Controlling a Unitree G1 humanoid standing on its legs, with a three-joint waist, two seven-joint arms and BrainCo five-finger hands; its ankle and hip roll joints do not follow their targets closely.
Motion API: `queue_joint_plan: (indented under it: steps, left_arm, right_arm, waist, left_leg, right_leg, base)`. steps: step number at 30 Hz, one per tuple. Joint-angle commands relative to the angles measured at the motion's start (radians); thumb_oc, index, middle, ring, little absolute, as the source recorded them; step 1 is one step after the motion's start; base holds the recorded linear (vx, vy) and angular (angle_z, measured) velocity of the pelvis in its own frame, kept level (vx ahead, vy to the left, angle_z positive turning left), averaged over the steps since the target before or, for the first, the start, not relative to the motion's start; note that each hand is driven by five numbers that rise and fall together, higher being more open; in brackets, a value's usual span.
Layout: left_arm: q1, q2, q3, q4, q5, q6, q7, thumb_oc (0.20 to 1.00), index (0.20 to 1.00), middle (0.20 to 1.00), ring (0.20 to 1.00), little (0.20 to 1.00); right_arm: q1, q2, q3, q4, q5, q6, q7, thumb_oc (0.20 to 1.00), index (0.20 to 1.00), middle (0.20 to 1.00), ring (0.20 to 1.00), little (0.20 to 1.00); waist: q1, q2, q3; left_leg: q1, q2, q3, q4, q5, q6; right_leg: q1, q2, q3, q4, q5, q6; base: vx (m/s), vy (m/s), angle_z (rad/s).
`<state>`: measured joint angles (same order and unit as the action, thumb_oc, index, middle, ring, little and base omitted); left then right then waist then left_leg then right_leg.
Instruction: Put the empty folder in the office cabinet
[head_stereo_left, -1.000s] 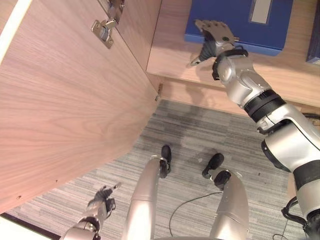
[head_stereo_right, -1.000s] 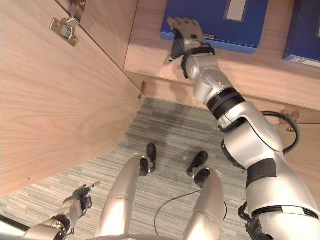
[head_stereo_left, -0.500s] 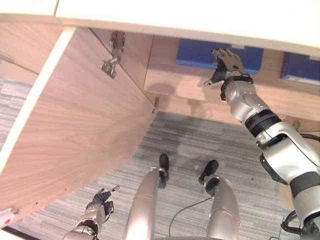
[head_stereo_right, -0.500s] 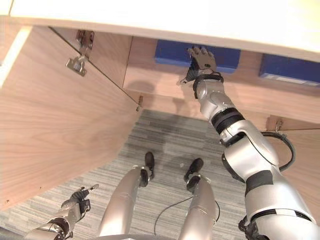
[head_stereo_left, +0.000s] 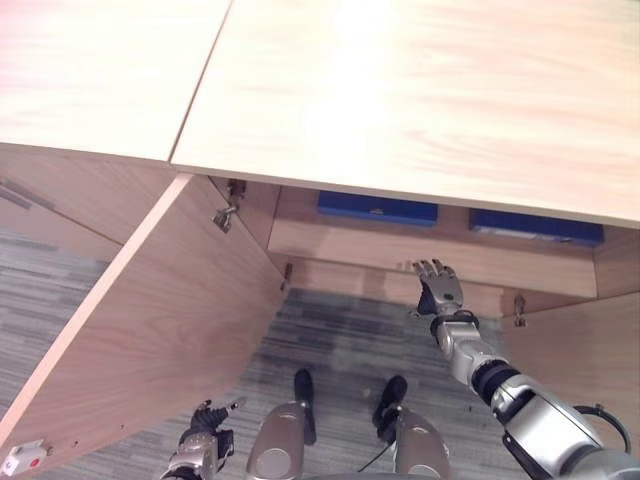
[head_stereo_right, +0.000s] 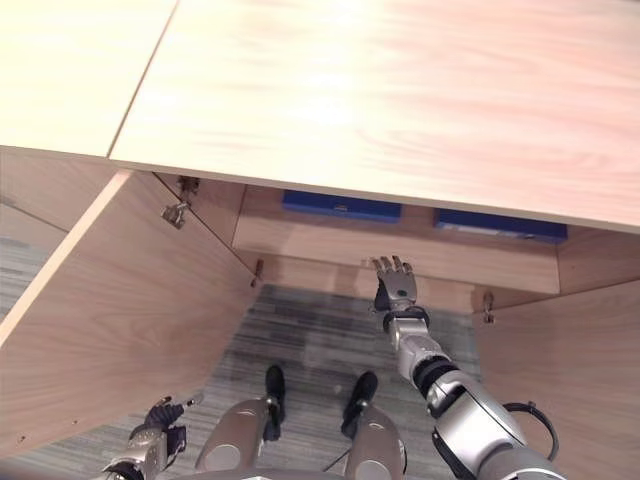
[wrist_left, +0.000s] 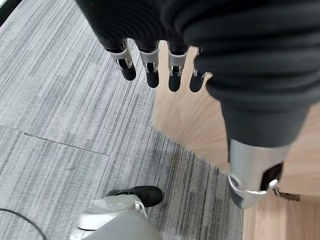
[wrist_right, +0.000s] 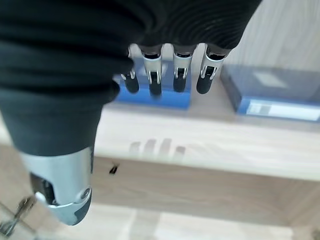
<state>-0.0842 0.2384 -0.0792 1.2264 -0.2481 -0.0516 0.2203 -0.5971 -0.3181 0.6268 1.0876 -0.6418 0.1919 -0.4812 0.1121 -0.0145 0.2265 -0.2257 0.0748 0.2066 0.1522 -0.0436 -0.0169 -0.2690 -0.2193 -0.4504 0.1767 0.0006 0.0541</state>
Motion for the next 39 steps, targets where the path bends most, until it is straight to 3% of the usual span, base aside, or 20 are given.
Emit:
queue_joint_plan:
  steps: [1,3,4,9,18,21,23,25,28,33,34,36,39]
  left_arm:
    - [0.029,0.017,-0.059,0.076,0.079,-0.009,-0.003,1.000,1.000,1.000,1.000,1.000]
    - [0.036,0.021,-0.068,0.080,0.103,-0.006,-0.012,1.000,1.000,1.000,1.000,1.000]
    - [0.052,0.021,-0.078,0.077,0.134,-0.008,-0.029,1.000,1.000,1.000,1.000,1.000]
    - [0.081,0.021,-0.049,0.095,0.173,0.000,-0.037,1.000,1.000,1.000,1.000,1.000]
    - [0.115,0.013,-0.009,0.091,0.201,0.004,-0.030,1.000,1.000,1.000,1.000,1.000]
    - [0.102,0.008,0.009,0.085,0.177,0.004,-0.017,1.000,1.000,1.000,1.000,1.000]
    - [0.101,0.007,0.031,0.080,0.155,0.002,-0.014,1.000,1.000,1.000,1.000,1.000]
    - [0.117,0.005,0.057,0.085,0.145,0.002,-0.008,1.000,1.000,1.000,1.000,1.000]
    - [0.143,-0.005,0.099,0.098,0.120,0.000,-0.001,1.000,1.000,1.000,1.000,1.000]
    - [0.150,-0.013,0.126,0.112,0.106,0.003,-0.003,1.000,1.000,1.000,1.000,1.000]
    - [0.140,-0.017,0.128,0.117,0.108,0.008,-0.007,1.000,1.000,1.000,1.000,1.000]
    - [0.142,-0.018,0.126,0.117,0.108,0.008,-0.007,1.000,1.000,1.000,1.000,1.000]
    - [0.127,-0.018,0.128,0.120,0.128,0.012,-0.020,1.000,1.000,1.000,1.000,1.000]
  right_arm:
    - [-0.039,0.074,0.029,0.173,0.047,-0.023,-0.012,1.000,1.000,1.000,1.000,1.000]
    - [-0.042,0.080,0.043,0.198,0.041,-0.034,0.011,1.000,1.000,1.000,1.000,1.000]
    - [-0.019,0.087,0.044,0.216,0.058,-0.054,0.043,1.000,1.000,1.000,1.000,1.000]
    - [0.114,0.100,0.053,0.177,0.071,-0.093,0.092,1.000,1.000,1.000,1.000,1.000]
    - [0.283,0.118,0.038,0.131,0.138,-0.126,0.157,1.000,1.000,1.000,1.000,1.000]
    - [0.307,0.091,0.000,0.105,0.187,-0.131,0.158,1.000,1.000,1.000,1.000,1.000]
    - [0.304,0.079,-0.021,0.086,0.220,-0.129,0.164,1.000,1.000,1.000,1.000,1.000]
    - [0.324,0.081,-0.034,0.044,0.252,-0.140,0.167,1.000,1.000,1.000,1.000,1.000]
    - [0.393,0.067,-0.048,-0.060,0.258,-0.144,0.187,1.000,1.000,1.000,1.000,1.000]
    - [0.485,0.024,-0.076,-0.199,0.243,-0.148,0.218,1.000,1.000,1.000,1.000,1.000]
    - [0.566,-0.005,-0.124,-0.262,0.239,-0.146,0.232,1.000,1.000,1.000,1.000,1.000]
    - [0.571,-0.009,-0.126,-0.269,0.238,-0.143,0.235,1.000,1.000,1.000,1.000,1.000]
    - [0.730,-0.065,-0.242,-0.404,0.223,-0.160,0.246,1.000,1.000,1.000,1.000,1.000]
  waist:
    - [0.045,-0.025,-0.058]
    - [0.051,-0.029,-0.071]
    - [0.057,-0.039,-0.095]
    - [0.054,-0.054,-0.146]
    - [0.088,-0.082,-0.173]
    - [0.095,-0.093,-0.149]
    - [0.098,-0.102,-0.137]
    - [0.106,-0.106,-0.134]
    - [0.105,-0.099,-0.139]
    - [0.073,-0.079,-0.162]
    - [0.047,-0.068,-0.168]
    - [0.048,-0.067,-0.171]
    - [-0.006,-0.043,-0.170]
  left_leg:
    - [-0.002,0.011,-0.032,-0.086,0.031,-0.044]
    - [0.019,0.016,-0.030,-0.114,0.047,-0.052]
    - [0.061,0.028,-0.027,-0.169,0.072,-0.064]
    - [0.131,0.045,-0.015,-0.236,0.093,-0.083]
    - [0.135,0.084,-0.040,-0.239,0.127,-0.114]
    - [0.098,0.098,-0.009,-0.200,0.149,-0.122]
    - [0.088,0.113,0.040,-0.114,0.102,-0.107]
    - [0.109,0.104,0.012,-0.060,0.051,-0.101]
    - [0.157,0.109,-0.059,-0.016,0.024,-0.107]
    - [0.221,0.098,-0.101,-0.072,-0.022,-0.108]
    - [0.237,0.089,-0.081,-0.108,-0.040,-0.105]
    - [0.237,0.088,-0.082,-0.110,-0.039,-0.104]
    - [0.256,0.026,-0.070,-0.165,-0.061,-0.068]
  right_leg:
    - [0.081,-0.010,-0.077,-0.099,-0.013,0.073]
    - [0.102,0.007,-0.085,-0.124,-0.016,0.072]
    - [0.141,0.042,-0.091,-0.174,-0.016,0.073]
    - [0.214,0.105,-0.085,-0.256,-0.025,0.065]
    - [0.250,0.153,-0.112,-0.264,-0.069,0.046]
    - [0.251,0.142,-0.158,-0.264,-0.073,0.040]
    - [0.248,0.128,-0.181,-0.264,-0.063,0.034]
    - [0.251,0.120,-0.173,-0.264,-0.050,0.032]
    - [0.258,0.115,-0.157,-0.264,-0.041,0.036]
    - [0.253,0.114,-0.139,-0.258,-0.028,0.041]
    - [0.243,0.087,-0.155,-0.244,-0.010,0.051]
    - [0.242,0.085,-0.156,-0.242,-0.010,0.053]
    - [0.203,0.012,-0.149,-0.208,0.049,0.087]
  base:
    - [0.05,-0.112,0.05]
    - [0.06,-0.123,0.13]
    - [0.07,-0.146,0.13]
    - [0.07,-0.131,0.03]
    - [0.03,-0.116,0.01]
    - [-0.09,-0.083,0.41]
    - [-0.11,-0.026,0.54]
    - [-0.02,0.041,0.50]
    - [0.00,0.119,0.11]
    - [-0.02,0.139,0.01]
    - [-0.08,0.266,0.07]
    - [-0.07,0.194,0.17]
    - [-0.15,0.418,0.13]
